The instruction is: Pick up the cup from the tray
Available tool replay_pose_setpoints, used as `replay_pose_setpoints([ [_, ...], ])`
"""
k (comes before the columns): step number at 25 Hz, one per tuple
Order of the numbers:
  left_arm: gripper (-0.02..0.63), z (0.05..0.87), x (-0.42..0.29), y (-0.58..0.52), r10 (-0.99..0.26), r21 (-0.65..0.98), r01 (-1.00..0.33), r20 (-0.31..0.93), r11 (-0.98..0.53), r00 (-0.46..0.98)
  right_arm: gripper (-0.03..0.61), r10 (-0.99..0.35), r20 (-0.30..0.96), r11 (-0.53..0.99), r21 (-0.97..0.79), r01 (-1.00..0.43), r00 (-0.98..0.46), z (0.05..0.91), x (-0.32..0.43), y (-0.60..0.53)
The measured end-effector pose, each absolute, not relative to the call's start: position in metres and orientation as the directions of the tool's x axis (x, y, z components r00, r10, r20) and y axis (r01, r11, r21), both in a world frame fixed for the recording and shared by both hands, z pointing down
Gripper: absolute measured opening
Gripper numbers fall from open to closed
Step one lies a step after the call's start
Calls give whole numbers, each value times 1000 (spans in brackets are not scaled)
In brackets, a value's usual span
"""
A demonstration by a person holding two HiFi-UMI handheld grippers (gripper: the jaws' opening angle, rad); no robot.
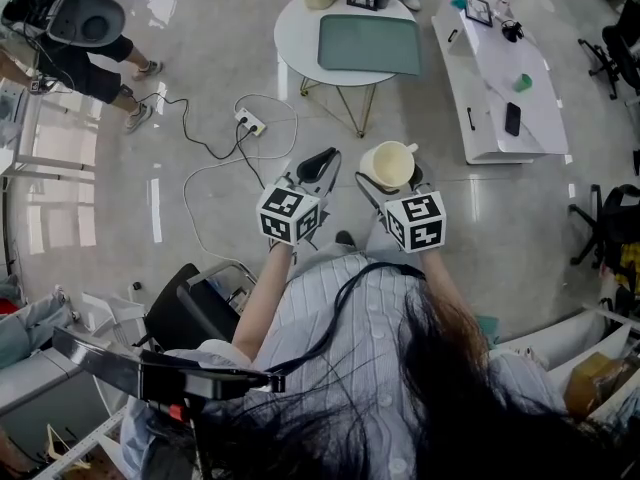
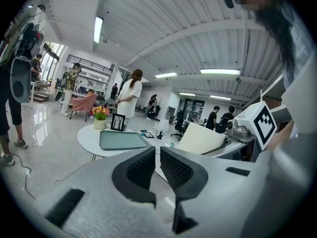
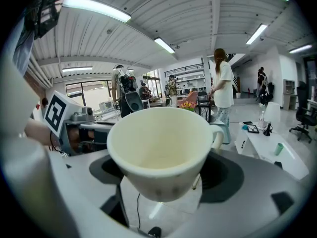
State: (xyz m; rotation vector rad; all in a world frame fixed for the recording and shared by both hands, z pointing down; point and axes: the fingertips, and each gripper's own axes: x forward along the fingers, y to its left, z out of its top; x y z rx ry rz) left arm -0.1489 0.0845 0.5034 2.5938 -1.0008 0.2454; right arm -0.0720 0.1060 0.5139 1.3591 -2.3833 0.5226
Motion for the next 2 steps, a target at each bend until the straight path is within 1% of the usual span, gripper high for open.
replay_pose_setpoints([
  [2,17,504,-147,82,-615,257,-676,283,-691,736,413,-741,469,473,-145,-869,-481,515,-71,104],
])
